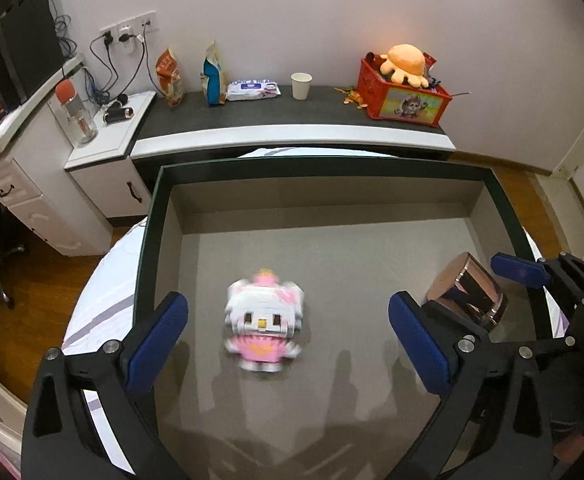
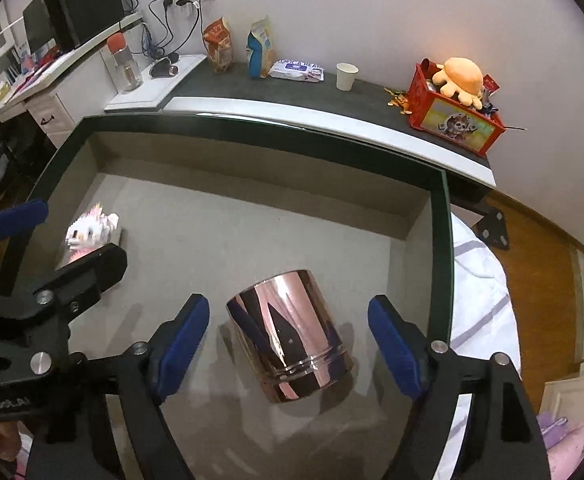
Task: Organize rigid objects
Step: 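Carry both toys into the tray and open both grippers to release, then withdraw both tools from the tray back toward the table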
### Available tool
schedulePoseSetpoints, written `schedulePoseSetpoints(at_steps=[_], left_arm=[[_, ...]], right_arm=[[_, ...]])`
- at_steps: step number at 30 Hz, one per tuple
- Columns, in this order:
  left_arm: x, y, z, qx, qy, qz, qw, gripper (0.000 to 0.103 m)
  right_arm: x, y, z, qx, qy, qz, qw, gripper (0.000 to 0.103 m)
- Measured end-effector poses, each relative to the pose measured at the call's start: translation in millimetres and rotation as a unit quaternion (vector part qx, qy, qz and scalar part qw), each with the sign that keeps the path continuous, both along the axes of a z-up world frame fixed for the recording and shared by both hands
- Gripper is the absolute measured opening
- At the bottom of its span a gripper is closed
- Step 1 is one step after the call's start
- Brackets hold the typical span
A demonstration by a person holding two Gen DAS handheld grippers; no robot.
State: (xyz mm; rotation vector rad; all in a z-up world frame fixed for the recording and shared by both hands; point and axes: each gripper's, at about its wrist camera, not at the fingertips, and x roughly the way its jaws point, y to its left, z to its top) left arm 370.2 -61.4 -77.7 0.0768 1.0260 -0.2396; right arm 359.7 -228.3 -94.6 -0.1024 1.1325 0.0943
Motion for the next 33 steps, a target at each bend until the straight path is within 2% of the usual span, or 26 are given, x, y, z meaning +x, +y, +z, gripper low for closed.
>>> schedulePoseSetpoints(at_steps=[5,7,11,15,20,25,30,33], left_arm=[[-15.2,14.2,22.7,-0.012,-0.024,0.024,0.9994,0.102],[-26.7,26.4,38.0,-0.028,-0.043,0.041,0.9978,0.102],[-59.3,51.4,71.6,-0.05,-0.087,0.065,0.9928,0.102],[-101.3,72.0,97.4,-0.061,-0.124,0.076,0.9875,0.102],[-163.8,86.8,111.7,-0.053,-0.165,0.082,0.9814,0.103],[-217.8,83.5,100.6,-0.035,-0.157,0.071,0.9844,0.103],[-254.1,78.3,77.1,-0.043,-0.105,0.047,0.9924,0.103],[-277.2,77.7,63.0,-0.023,-0.093,0.036,0.9947,0.103]], right_arm=[[-10.1,-3.8,19.3,0.02,-0.019,-0.011,1.0,0.084],[-16.9,-8.6,30.7,0.041,-0.03,-0.018,0.999,0.085],[-36.9,-23.3,54.6,0.113,-0.055,-0.034,0.992,0.085],[-82.2,-29.5,80.6,0.155,-0.09,-0.033,0.983,0.085],[-151.0,-26.5,101.2,0.152,-0.138,-0.019,0.978,0.085],[-216.2,-19.5,95.4,0.143,-0.155,-0.02,0.977,0.085],[-258.0,-21.5,81.7,0.147,-0.148,-0.031,0.977,0.085],[-275.5,-27.3,70.4,0.148,-0.137,-0.043,0.978,0.085]])
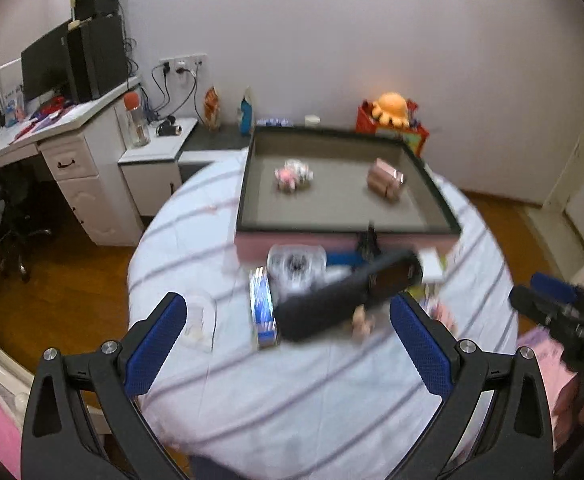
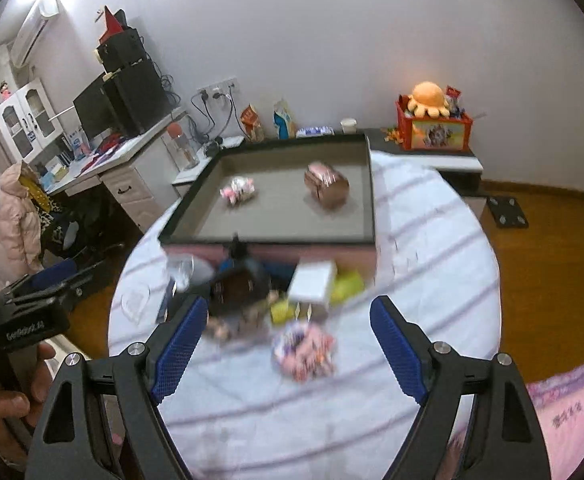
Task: Organize rigid objects
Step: 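Withdraw both tools from the tray back toward the table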
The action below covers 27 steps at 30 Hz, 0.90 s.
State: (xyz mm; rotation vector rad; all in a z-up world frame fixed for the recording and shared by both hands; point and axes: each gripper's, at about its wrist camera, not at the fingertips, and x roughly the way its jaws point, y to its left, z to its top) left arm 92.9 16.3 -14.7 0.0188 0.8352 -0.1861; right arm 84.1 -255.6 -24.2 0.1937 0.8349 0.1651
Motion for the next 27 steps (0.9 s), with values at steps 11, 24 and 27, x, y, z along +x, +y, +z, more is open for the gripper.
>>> schedulePoseSetpoints(at_steps=[11,24,27], left_arm=[[-26.2,12.4,-27.5,-0.007,0.011,0.024,0.9996,0.103],[-1.9,20.1,-72.0,0.018,0.058,0.03,0.9977,0.103],[3.6,25.7,-76.8,0.011,0.064,0.035,0.9973,0.103]], right_arm=[[-23.5,1.1,-21.3,-0.007,0.023,-0.006,1.0,0.085],[-17.1,6.4,-44.5,-0.026,0.055,-0.009,0.998,0.085],[-13.4,7.9,-48.5,-0.033,0.06,-0.008,0.998,0.085]])
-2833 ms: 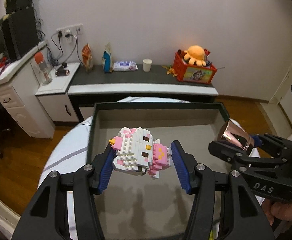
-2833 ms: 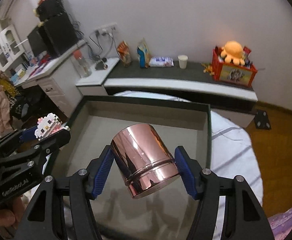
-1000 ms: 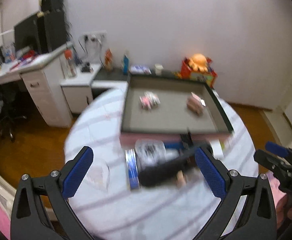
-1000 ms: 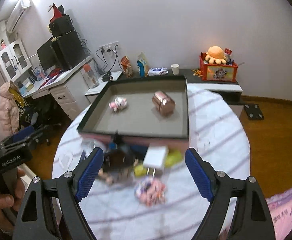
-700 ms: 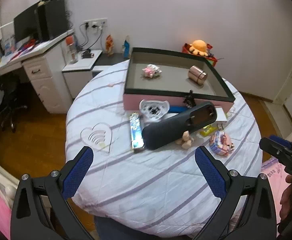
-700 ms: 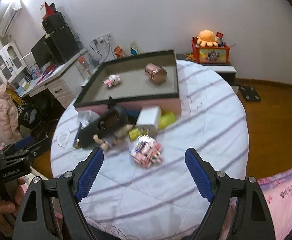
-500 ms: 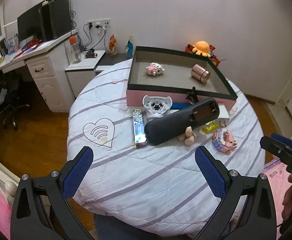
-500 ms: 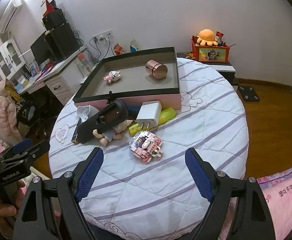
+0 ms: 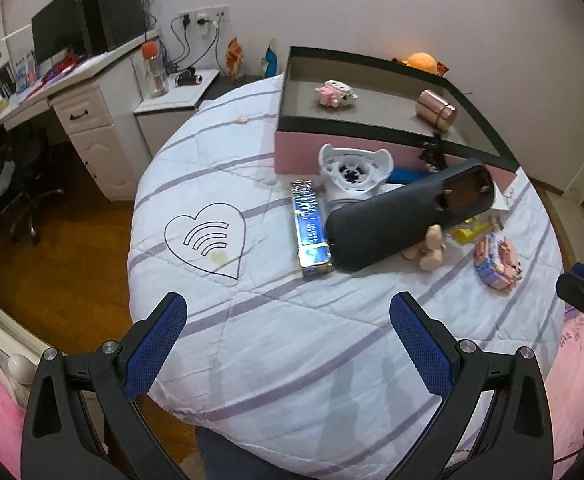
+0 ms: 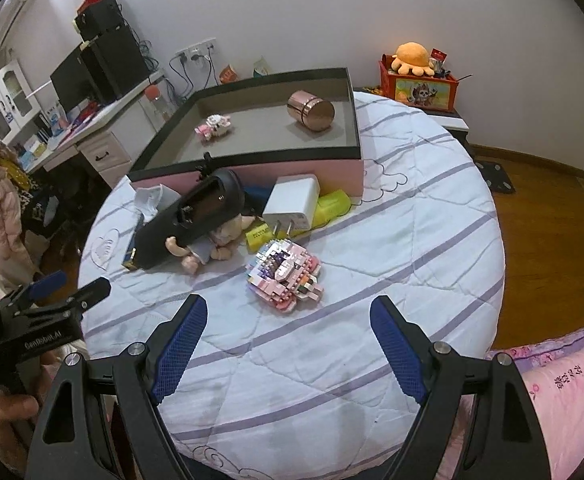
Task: Organize rigid objects
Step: 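Withdraw both tools from the tray back toward the table, then grasp the blue-and-gold box with the left gripper while right grasps the pink block figure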
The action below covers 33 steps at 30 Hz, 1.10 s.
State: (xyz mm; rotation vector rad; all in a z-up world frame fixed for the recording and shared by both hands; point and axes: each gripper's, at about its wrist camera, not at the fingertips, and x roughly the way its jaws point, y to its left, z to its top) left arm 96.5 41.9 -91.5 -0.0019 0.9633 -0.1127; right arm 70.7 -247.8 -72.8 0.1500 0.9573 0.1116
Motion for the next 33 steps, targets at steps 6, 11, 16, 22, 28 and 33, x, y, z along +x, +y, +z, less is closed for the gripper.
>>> schedulePoseSetpoints(at_steps=[6,11,16,22,28,33], left_arm=[[8.9,1.7,-8.4,0.008,0.005,0.002,1.0,0.103],[20.8,2.3,-20.4,0.014,0.015,0.002,0.9998,0.102],[33.5,0.4,-32.7,0.018,0.026,-0.002,0.9995,0.102],[46.2,-2.9,-41.8,0.021,0.032,-0.005,0.9993,0.102],[57.9,-1.4,-43.5,0.015,0.026,-0.004,0.9996,0.102],[62.4,-2.4,-46.2,0.013,0.017,-0.013,0.9997,0.102]], right_arm=[[9.3,5.6,-8.2,-0.016,0.009,0.001,1.0,0.085],[21.6,9.6,-20.4,-0.029,0.023,0.001,0.999,0.085],[32.9,15.8,-30.9,-0.041,0.034,0.009,0.999,0.085],[44.8,20.2,-41.5,-0.053,0.043,0.014,0.998,0.085],[53.3,20.2,-50.5,-0.059,0.048,0.009,0.997,0.085],[60.2,23.8,-56.3,-0.064,0.046,0.012,0.997,0.082]])
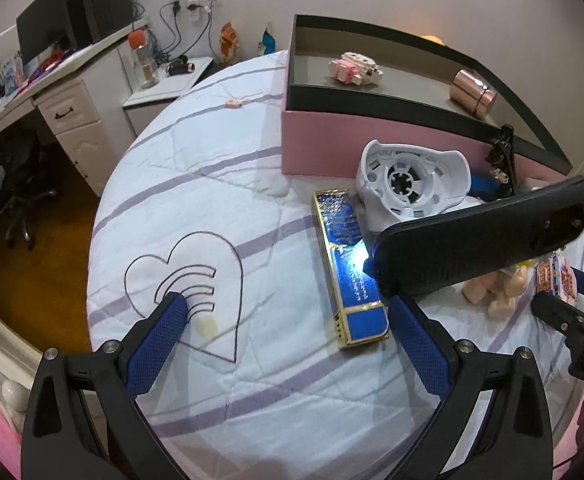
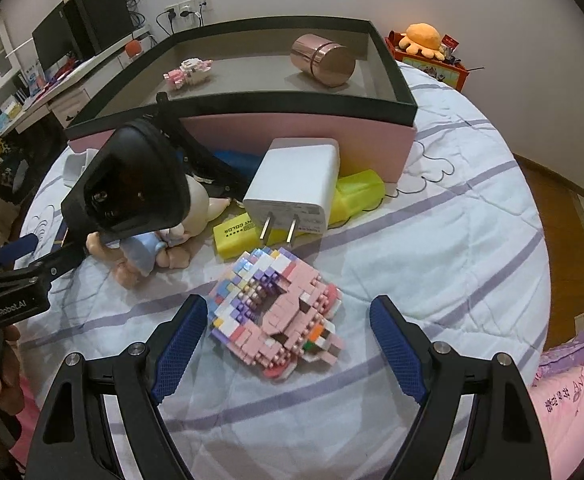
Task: Organize rigid objects
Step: 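Grasp the blue-and-gold box with the left gripper while right grasps the pink block figure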
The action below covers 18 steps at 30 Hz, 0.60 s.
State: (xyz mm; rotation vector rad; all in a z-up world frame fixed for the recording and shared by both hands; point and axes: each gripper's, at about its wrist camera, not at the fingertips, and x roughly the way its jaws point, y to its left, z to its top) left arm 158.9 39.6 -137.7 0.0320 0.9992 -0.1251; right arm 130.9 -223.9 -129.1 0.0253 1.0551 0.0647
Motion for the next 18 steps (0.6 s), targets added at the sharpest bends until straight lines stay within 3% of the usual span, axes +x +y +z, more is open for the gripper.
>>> schedulePoseSetpoints(at_steps=[6,8,11,13,18], left_arm=[[-0.1,-0.5,-1.7,-0.004,-0.016,-0.01,0.9998,0.101],[-1.2,0.4,-1.3,-0.007,-0.021,-0.016,0.9996,0.098],[-4.4,-0.9,-0.4,-0.007,-0.027,-0.025,0.9993,0.087],[-5.6,-1.3,0.8,0.003,-0.033,-0.025,0.9991,0.071],[-2.1,9.2,5.5,-0.021,-0.031,-0.023,0.9991,0.045]], right_arm=[[0.2,9.5,-1.4,-0.028,-0.011,0.013,0.999,0.065],[-2.3,11.6,-1.4,-0.033,-0.014,0.015,0.999,0.063],[-3.4,10.9,-1.2,-0.03,-0.016,0.014,0.999,0.063],[-3.5,11.0,-0.9,-0.029,-0.016,0.013,0.999,0.063],[-5.2,8.2,0.8,-0.021,-0.016,0.01,1.0,0.063]])
